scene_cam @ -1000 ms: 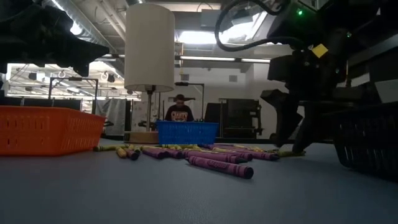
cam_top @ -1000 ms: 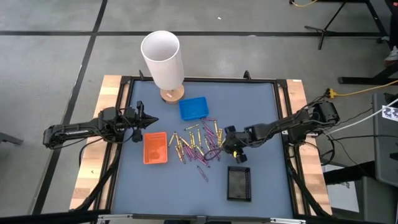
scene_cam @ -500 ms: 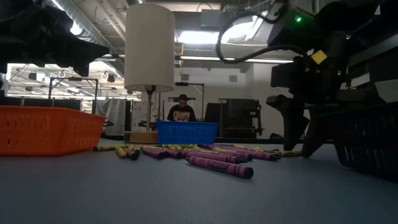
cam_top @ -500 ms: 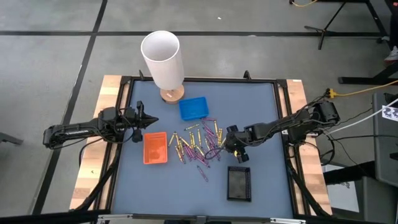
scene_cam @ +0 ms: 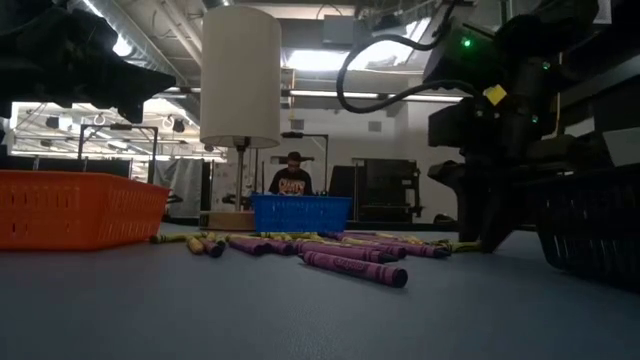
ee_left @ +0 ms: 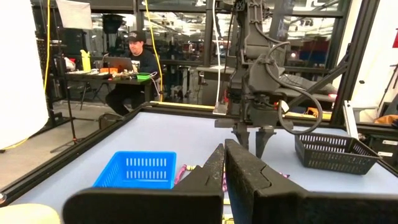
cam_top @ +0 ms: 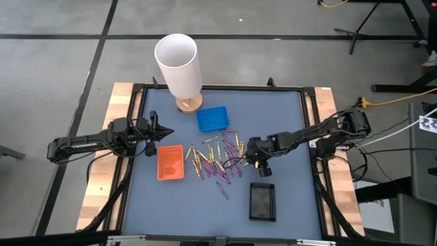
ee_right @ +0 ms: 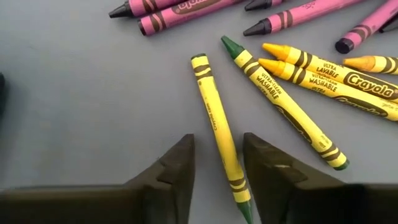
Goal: Sort crayons
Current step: Put the green crayon into the black bin
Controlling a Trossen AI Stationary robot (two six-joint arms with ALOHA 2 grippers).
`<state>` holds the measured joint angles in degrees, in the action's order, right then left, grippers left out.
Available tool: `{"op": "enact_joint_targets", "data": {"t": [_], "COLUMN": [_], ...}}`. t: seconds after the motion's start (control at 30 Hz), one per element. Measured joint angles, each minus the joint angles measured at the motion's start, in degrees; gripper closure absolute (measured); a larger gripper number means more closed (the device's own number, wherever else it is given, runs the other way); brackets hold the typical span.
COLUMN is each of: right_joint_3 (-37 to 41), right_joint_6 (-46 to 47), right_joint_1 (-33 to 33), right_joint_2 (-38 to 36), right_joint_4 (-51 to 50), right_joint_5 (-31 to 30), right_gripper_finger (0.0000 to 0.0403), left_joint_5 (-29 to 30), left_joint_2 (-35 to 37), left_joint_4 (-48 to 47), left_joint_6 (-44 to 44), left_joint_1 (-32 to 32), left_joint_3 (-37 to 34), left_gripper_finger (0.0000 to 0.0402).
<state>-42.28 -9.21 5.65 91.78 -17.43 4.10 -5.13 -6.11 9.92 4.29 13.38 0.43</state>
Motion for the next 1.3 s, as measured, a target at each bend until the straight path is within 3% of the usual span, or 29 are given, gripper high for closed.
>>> {"op": "enact_joint_targets", "data": {"t": [0.23,0.43,0.8,1.17,1.3], "right_joint_3": [0.0,0.1,-1.8,-14.1,-19.0], "right_joint_6": [0.0,-0.1,-0.1,-0.1,0.1], "right_joint_1": [0.0,0.0,0.0,-0.1,0.0], "right_joint_2": [0.1,0.1,0.4,0.3,0.3], "right_joint_4": [0.4,0.8,-0.5,-13.2,-17.1], "right_joint_5": [-0.4,-0.5,-0.7,-0.6,2.9], "right_gripper_finger": [0.0351,0.0378,0.0375,0.0375,0.0375], "left_joint_5": [0.0,0.0,0.0,0.0,0.0], "left_joint_2": [0.0,0.0,0.0,0.0,0.0], "left_joint_4": [0.0,0.0,0.0,0.0,0.0], "left_joint_6": [0.0,0.0,0.0,0.0,0.0], "left_joint_1": [0.0,0.0,0.0,0.0,0.0], "left_joint_3": [0.0,0.0,0.0,0.0,0.0], "left_gripper_finger": [0.0401,0.0401,0.0401,0.0401,0.0401]}}
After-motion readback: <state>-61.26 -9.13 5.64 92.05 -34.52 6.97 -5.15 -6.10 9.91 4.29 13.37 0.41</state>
